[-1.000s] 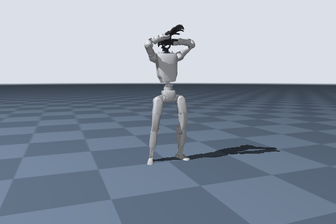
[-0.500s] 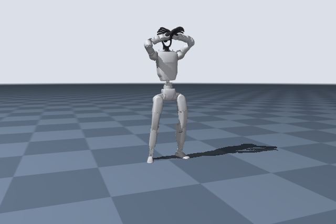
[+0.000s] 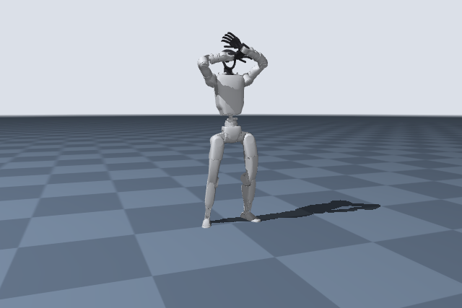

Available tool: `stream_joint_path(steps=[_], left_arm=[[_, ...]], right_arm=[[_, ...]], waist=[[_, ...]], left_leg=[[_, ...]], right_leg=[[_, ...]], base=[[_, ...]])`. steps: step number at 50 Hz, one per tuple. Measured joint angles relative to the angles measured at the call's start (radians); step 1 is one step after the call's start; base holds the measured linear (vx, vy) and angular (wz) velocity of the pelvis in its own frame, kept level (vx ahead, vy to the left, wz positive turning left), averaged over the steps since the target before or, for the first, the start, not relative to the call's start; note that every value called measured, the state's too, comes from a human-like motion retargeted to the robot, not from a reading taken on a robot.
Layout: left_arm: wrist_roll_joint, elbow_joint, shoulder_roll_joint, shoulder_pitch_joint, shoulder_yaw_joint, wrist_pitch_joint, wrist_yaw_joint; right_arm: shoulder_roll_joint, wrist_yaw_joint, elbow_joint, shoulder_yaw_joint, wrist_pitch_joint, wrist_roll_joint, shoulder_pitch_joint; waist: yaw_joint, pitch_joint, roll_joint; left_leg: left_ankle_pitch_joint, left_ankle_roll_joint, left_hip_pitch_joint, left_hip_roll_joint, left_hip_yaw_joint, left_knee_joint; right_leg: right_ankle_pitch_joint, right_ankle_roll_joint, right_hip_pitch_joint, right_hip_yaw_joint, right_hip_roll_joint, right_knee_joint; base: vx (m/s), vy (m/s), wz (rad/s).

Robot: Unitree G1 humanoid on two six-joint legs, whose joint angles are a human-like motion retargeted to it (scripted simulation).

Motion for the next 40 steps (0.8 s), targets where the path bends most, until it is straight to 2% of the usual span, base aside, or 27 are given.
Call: stream_joint_path(steps=[3,5,8,10,13,15,18,20,22,25,28,31,35,38,40], left_arm=[[-0.033,0.122,0.016,0.013,-0.072,0.004,-0.136],[-0.059,0.097,0.031,0.030,-0.149,-0.021,-0.227],[-0.024,-0.101,0.054,0.104,-0.149,-0.075,-0.309],[0.049,-0.259,0.052,0.106,-0.149,-0.094,-0.308],[0.145,-0.390,0.014,0.053,-0.149,-0.083,-0.247],[0.180,-0.379,-0.012,0.007,-0.149,-0.054,-0.170],[0.170,-0.215,-0.028,-0.016,-0.087,-0.003,-0.051],[0.117,-0.071,-0.025,-0.019,-0.065,0.020,0.011],[0.064,0.074,-0.020,-0.043,-0.103,0.041,0.002],[0.003,0.169,0.005,-0.021,-0.149,0.033,-0.171],[-0.035,0.049,0.047,0.069,-0.149,-0.017,-0.283],[0.053,-0.191,0.073,0.104,-0.149,-0.067,-0.269],[0.193,-0.413,0.029,0.040,-0.149,-0.089,-0.162],[0.194,-0.354,-0.010,-0.029,-0.149,-0.067,-0.050],[0.158,-0.244,-0.020,-0.067,-0.149,-0.036,0.000]], right_arm=[[0.025,-0.036,-0.090,-0.132,-0.021,0.138,0.089],[0.057,-0.069,-0.077,-0.219,-0.047,0.294,0.145],[0.079,-0.109,0.020,-0.237,-0.084,0.474,0.157],[0.070,-0.112,0.104,-0.214,-0.079,0.494,0.134],[0.027,-0.028,0.193,-0.137,-0.015,0.384,0.096],[-0.002,0.064,0.200,-0.065,0.017,0.250,0.067],[-0.028,0.135,0.106,0.052,0.018,0.002,0.001],[-0.030,0.109,0.017,0.080,0.005,-0.046,-0.014],[-0.028,0.051,-0.059,0.045,-0.004,0.036,0.003],[-0.002,-0.010,-0.103,-0.064,-0.030,0.259,0.073],[0.043,-0.079,-0.035,-0.127,-0.058,0.460,0.105],[0.072,-0.117,0.109,-0.120,-0.065,0.525,0.085],[0.054,-0.033,0.272,-0.003,-0.036,0.364,0.016],[0.011,0.010,0.219,0.087,-0.024,-0.015,-0.043],[-0.011,0.003,0.105,0.088,-0.031,-0.142,-0.043]], waist=[[0.000,-0.001,0.004],[0.000,-0.003,0.006],[0.024,-0.011,0.037],[0.033,-0.013,0.044],[0.025,-0.013,0.015],[0.013,-0.010,-0.013],[0.009,-0.010,-0.025],[0.012,-0.013,-0.017],[0.016,0.000,-0.006],[0.026,0.002,0.015],[0.044,-0.007,0.045],[0.053,-0.014,0.060],[0.049,-0.014,0.037],[0.030,-0.007,-0.001],[0.019,-0.005,-0.019]], left_leg=[[-0.001,0.008,0.003,0.000,0.006,0.001],[-0.002,0.011,0.004,0.000,0.008,0.001],[-0.002,0.010,0.005,0.003,0.011,0.001],[-0.003,0.006,0.005,0.005,0.011,0.001],[-0.002,-0.002,0.004,0.004,0.008,0.001],[-0.002,-0.006,0.003,0.003,0.004,0.001],[0.000,-0.006,0.002,-0.001,0.001,0.000],[0.001,-0.004,0.001,-0.003,0.002,0.000],[-0.001,0.003,0.003,-0.003,0.006,0.003],[-0.002,0.011,0.004,-0.003,0.014,0.003],[-0.001,0.013,0.006,0.000,0.026,0.001],[0.000,0.006,0.008,0.003,0.035,-0.003],[0.000,-0.007,0.007,0.006,0.037,-0.005],[0.000,-0.012,0.007,0.003,0.032,-0.005],[0.000,-0.009,0.006,0.000,0.028,-0.004]], right_leg=[[-0.001,0.002,-0.001,0.006,-0.001,0.001],[0.000,0.000,-0.002,0.009,0.000,0.002],[0.002,-0.006,-0.004,0.014,0.003,0.003],[0.003,-0.010,-0.004,0.014,0.005,0.003],[0.004,-0.009,-0.003,0.010,0.004,0.004],[0.003,-0.007,-0.001,0.006,0.003,0.004],[0.004,0.002,-0.001,0.002,-0.001,0.003],[0.006,0.010,-0.002,0.002,-0.003,0.003],[0.006,0.012,0.000,0.005,-0.004,0.001],[0.007,0.013,-0.006,0.014,-0.004,0.002],[0.010,0.007,-0.014,0.028,-0.001,0.005],[0.012,0.000,-0.022,0.040,0.003,0.009],[0.011,-0.006,-0.027,0.043,0.006,0.012],[0.011,0.002,-0.022,0.036,0.003,0.011],[0.011,0.009,-0.020,0.031,0.000,0.009]], base=[[0.00,0.00,0.00],[0.00,0.00,0.00],[0.00,0.00,0.00],[0.00,0.00,0.00],[0.00,0.00,0.00],[0.00,0.00,0.00],[0.00,0.00,0.00],[0.00,0.00,0.00],[0.00,0.00,0.00],[-0.01,0.00,-0.06],[-0.01,0.01,-0.20],[0.00,0.00,-0.06],[0.00,0.00,0.00],[0.00,0.00,0.00],[0.00,0.00,0.00]])
